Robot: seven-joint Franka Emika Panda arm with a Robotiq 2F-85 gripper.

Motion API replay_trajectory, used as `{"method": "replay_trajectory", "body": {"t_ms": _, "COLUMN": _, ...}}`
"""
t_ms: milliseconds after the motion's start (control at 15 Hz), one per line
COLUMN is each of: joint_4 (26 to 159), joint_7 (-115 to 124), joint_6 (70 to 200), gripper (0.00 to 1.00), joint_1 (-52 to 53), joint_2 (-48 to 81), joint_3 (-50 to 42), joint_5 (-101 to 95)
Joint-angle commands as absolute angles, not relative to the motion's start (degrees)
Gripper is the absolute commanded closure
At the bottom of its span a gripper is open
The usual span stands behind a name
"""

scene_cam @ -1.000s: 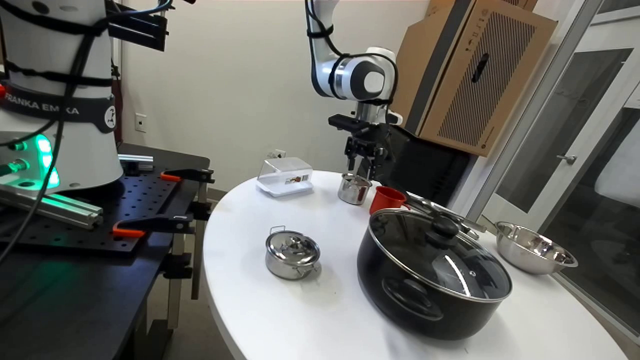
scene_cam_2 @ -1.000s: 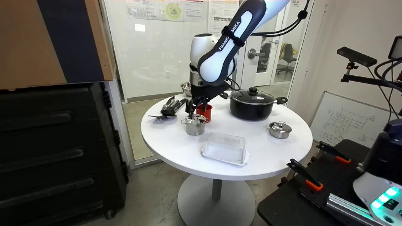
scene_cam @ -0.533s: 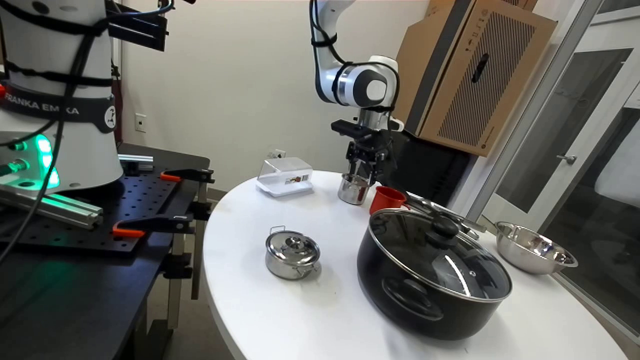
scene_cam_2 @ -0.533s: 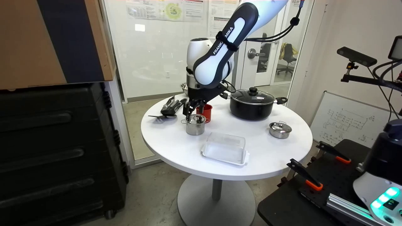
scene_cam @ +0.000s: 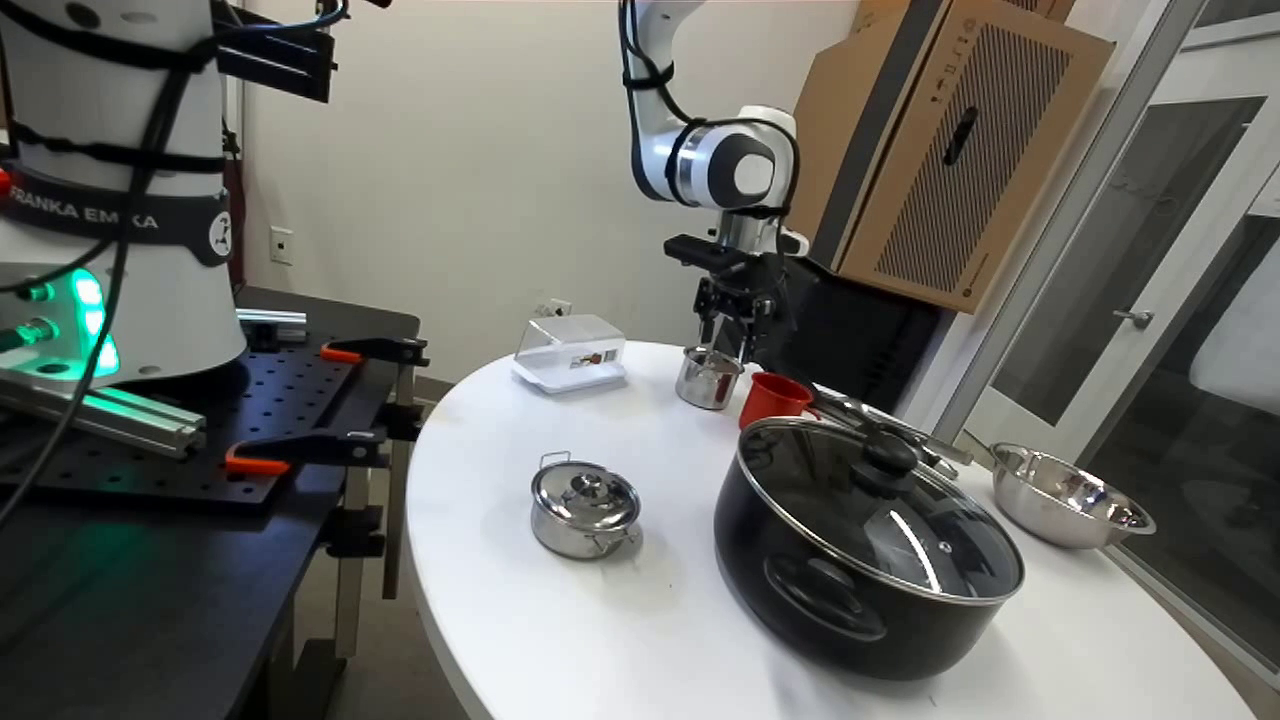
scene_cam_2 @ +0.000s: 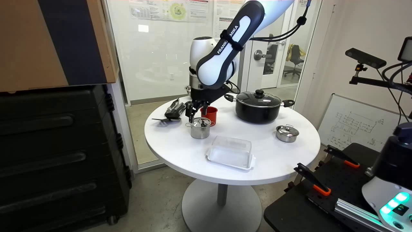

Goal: Remove the silver lid from the silver pot on the left

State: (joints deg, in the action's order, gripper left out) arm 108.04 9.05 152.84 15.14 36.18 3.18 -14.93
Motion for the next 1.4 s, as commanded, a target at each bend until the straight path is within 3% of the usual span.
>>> {"method": "replay_trajectory", "body": {"t_ms": 0, "joint_4": 110.2, "joint_7": 9.3, "joint_6": 152.3, "gripper": 0.0, "joint_1": 16.3, "joint_2": 33.9, "joint_3": 2.6, "joint_5": -13.8}}
{"method": "replay_trajectory", "body": {"t_ms": 1333, "joint_4": 115.0, "joint_7": 12.8, "joint_6": 153.7, "gripper": 0.0, "joint_1": 17.9, "joint_2": 31.0, "joint_3": 0.2, "joint_5": -14.9}}
